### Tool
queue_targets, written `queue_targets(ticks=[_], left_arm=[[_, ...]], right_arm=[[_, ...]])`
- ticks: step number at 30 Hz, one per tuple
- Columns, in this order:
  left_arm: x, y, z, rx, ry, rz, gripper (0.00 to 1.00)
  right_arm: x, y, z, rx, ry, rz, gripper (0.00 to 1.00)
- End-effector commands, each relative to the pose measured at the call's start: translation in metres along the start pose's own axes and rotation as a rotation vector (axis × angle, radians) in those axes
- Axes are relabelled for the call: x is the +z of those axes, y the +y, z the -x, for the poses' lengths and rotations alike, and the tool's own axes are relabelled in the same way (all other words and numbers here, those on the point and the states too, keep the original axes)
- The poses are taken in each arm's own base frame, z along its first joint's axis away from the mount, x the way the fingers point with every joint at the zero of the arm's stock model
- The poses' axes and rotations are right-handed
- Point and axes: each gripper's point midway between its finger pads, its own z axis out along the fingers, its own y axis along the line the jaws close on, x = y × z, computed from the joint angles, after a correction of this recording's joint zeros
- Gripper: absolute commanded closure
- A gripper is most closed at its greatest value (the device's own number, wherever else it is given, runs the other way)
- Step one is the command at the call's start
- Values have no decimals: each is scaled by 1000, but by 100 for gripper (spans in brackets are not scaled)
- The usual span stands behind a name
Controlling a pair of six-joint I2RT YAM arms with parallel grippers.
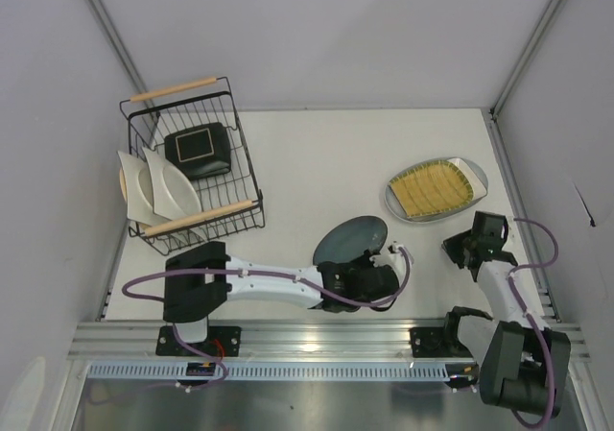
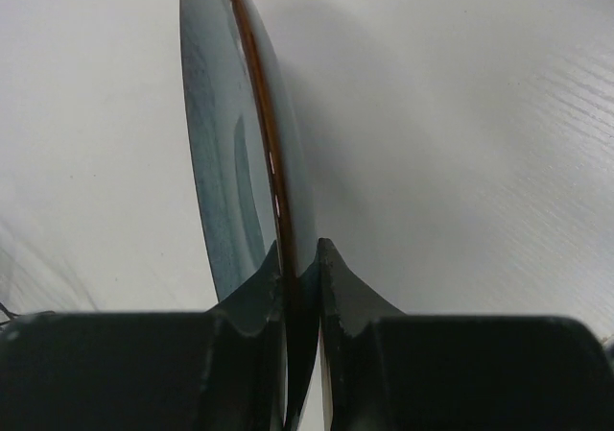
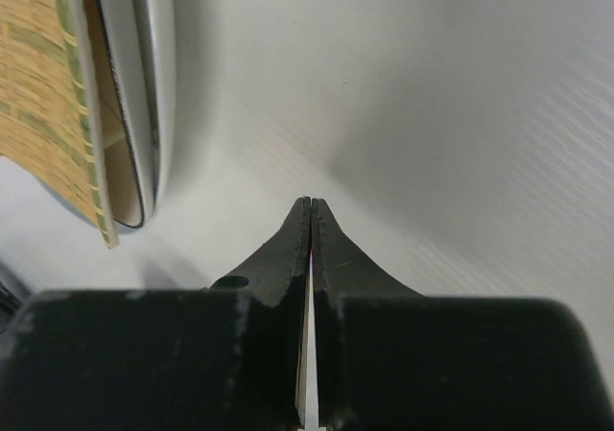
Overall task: Unload the plates from the dish rack
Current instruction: Place the plate on the table
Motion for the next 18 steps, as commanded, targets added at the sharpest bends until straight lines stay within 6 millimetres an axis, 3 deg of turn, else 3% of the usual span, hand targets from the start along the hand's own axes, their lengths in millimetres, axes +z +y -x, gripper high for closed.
queue_targets(ticks=[1, 5, 12, 18], left_arm=[[9, -17, 20, -78, -72, -9, 100], [23, -34, 5, -4, -57, 11, 100], [43, -54, -11, 64, -76, 8, 100], [53, -63, -18, 97, -90, -6, 100]], right_arm=[[12, 28, 10, 27, -20, 112, 100], [26, 44, 7, 49, 21, 147, 100], [42, 90, 9, 38, 16, 220, 100], [54, 119, 27, 54, -34, 243, 100]])
